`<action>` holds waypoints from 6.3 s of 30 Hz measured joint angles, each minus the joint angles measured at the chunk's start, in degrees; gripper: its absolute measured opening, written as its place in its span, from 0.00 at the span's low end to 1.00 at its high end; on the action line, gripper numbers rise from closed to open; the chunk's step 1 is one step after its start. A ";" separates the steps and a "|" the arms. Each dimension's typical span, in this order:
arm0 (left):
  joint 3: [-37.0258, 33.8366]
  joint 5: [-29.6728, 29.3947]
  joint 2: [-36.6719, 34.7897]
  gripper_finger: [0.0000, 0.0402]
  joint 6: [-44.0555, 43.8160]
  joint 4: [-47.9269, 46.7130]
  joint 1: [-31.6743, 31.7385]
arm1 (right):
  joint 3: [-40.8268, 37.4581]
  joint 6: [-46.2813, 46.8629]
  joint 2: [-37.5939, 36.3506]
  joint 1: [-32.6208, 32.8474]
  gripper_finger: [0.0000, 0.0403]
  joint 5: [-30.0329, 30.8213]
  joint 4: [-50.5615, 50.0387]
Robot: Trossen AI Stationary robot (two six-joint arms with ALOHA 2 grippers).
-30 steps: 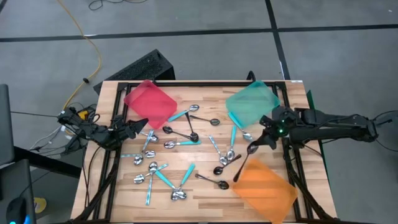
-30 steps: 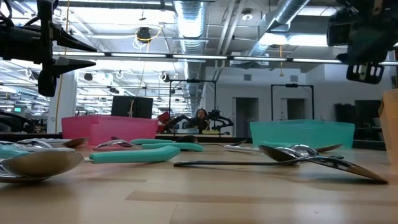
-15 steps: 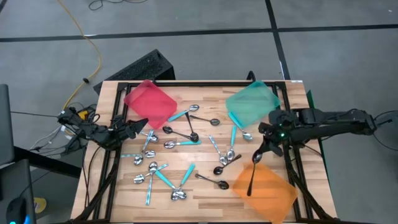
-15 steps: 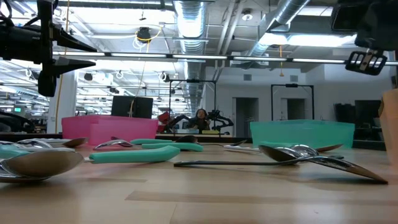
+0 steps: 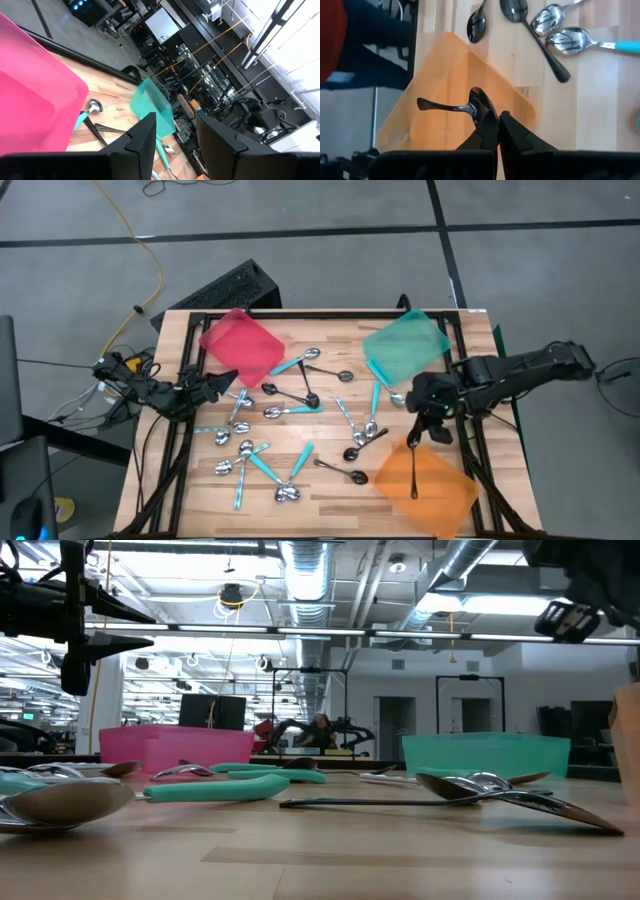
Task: Sort silverware by color (type)
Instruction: Put the black spoon into the orange bin
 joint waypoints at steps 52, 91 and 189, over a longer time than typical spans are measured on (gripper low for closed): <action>0.00 -1.20 0.00 0.31 -0.61 -0.28 0.00 | 1.23 -15.01 27.21 13.30 0.06 -4.30 7.72; 0.00 -2.32 -0.02 0.31 0.90 -0.46 0.02 | -0.80 -17.35 27.15 13.23 0.08 5.92 7.92; -0.01 -2.69 0.00 0.31 2.75 -0.50 0.01 | -2.77 -10.74 27.24 17.52 0.23 12.68 9.17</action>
